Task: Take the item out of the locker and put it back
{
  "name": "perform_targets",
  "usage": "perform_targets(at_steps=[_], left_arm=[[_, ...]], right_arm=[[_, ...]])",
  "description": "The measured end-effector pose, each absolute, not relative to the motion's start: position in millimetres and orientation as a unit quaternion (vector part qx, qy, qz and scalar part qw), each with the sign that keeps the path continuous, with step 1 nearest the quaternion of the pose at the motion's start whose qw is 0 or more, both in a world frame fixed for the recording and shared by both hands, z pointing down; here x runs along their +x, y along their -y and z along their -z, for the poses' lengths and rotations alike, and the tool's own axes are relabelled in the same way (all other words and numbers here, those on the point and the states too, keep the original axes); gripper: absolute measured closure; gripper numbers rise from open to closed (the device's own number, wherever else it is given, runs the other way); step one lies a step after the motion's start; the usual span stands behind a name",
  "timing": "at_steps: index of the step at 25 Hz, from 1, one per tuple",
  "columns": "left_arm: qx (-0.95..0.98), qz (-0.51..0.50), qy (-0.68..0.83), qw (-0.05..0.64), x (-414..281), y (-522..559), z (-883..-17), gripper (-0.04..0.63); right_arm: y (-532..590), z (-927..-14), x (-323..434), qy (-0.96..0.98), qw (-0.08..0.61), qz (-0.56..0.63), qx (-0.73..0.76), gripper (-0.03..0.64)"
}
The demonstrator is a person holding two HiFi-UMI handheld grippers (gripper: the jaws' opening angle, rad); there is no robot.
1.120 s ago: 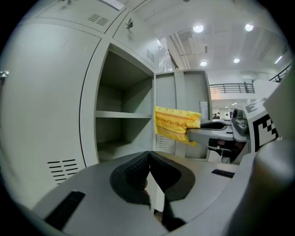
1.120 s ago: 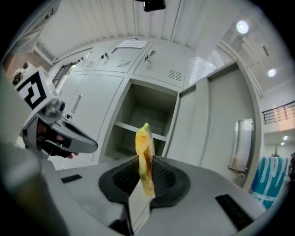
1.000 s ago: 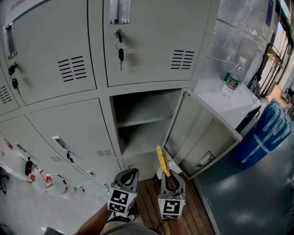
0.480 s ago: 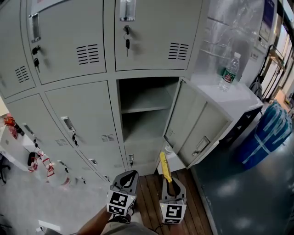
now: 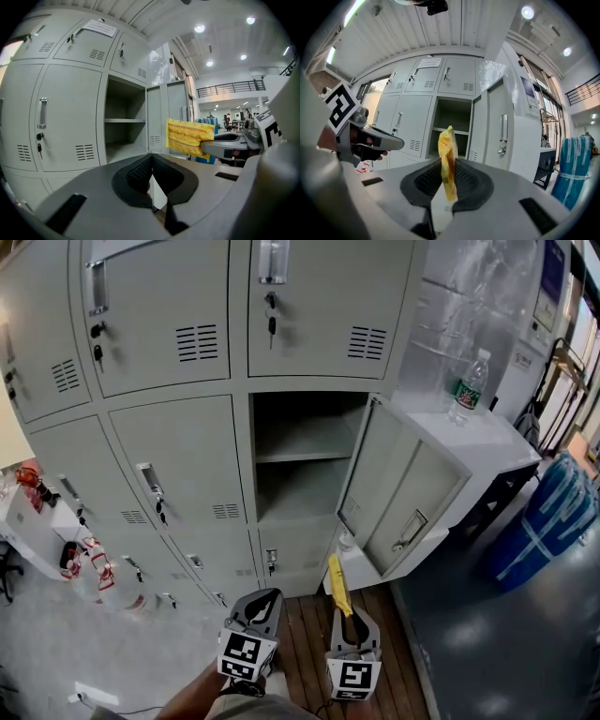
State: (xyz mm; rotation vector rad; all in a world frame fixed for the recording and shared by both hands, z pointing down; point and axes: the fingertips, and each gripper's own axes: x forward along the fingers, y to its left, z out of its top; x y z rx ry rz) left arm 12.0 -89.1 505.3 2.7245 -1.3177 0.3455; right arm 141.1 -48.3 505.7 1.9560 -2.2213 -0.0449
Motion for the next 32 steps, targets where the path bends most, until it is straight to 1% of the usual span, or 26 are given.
perform_targets(at_steps=[20, 25, 32], left_arm=[[0.889, -0.107, 0.442, 0.046, 7.5, 98.0, -500.1, 0.572], [0.887, -0.106, 0.448, 0.046, -1.0, 105.7, -495.7, 0.572], [0.879, -0.102, 0.463, 0.048, -20.1, 128.9, -488.2, 0.572]], right_arm=[[58.3, -494.2, 139.8, 0.75, 0.09, 0.032, 0.655, 0.56], [83.3, -472.0, 133.2, 0.757, 0.098, 0.071, 0.642, 0.56], [141.8, -423.4, 108.4, 0.745, 0.156, 0.193, 0.618, 0.56]])
